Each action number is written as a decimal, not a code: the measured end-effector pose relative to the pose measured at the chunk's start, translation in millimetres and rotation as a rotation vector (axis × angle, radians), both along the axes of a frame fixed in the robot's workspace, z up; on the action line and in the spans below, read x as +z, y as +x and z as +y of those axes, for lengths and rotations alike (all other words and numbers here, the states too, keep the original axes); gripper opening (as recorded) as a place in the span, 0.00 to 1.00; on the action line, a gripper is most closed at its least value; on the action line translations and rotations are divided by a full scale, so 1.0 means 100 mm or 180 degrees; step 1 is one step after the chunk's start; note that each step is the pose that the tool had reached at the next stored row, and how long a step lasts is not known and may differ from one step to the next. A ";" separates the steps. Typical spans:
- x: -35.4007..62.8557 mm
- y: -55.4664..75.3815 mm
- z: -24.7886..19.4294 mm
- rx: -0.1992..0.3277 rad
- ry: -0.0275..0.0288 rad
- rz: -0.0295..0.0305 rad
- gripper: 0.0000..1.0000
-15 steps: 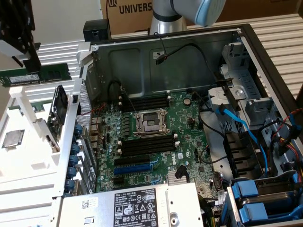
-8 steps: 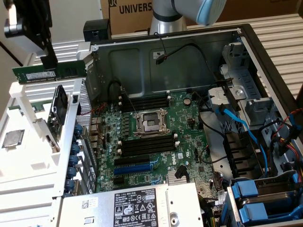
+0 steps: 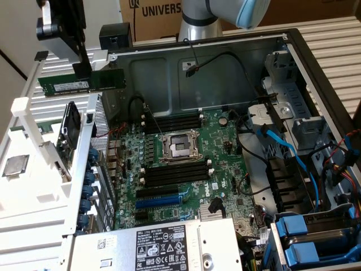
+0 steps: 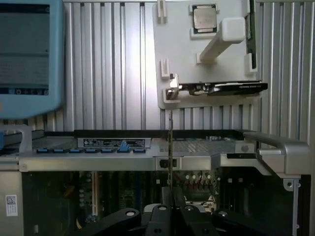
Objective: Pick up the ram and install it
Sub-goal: 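Pick up the ram and move it above insertion slot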
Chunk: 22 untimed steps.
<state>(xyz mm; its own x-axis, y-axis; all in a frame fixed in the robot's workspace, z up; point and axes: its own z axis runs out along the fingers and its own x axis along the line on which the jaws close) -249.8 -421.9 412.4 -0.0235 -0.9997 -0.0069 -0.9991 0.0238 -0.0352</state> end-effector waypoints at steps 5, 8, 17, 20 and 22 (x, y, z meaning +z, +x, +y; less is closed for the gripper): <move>0.000 0.27 0.000 0.0000 0.0007 0.0000 0.12; 0.000 0.41 0.000 0.0000 0.0011 0.0001 0.12; -0.001 0.96 0.000 0.0000 0.0035 0.0003 0.12; -0.007 1.10 0.000 0.0000 0.0040 0.0003 0.12; -0.016 1.19 0.000 0.0000 0.0044 0.0003 0.12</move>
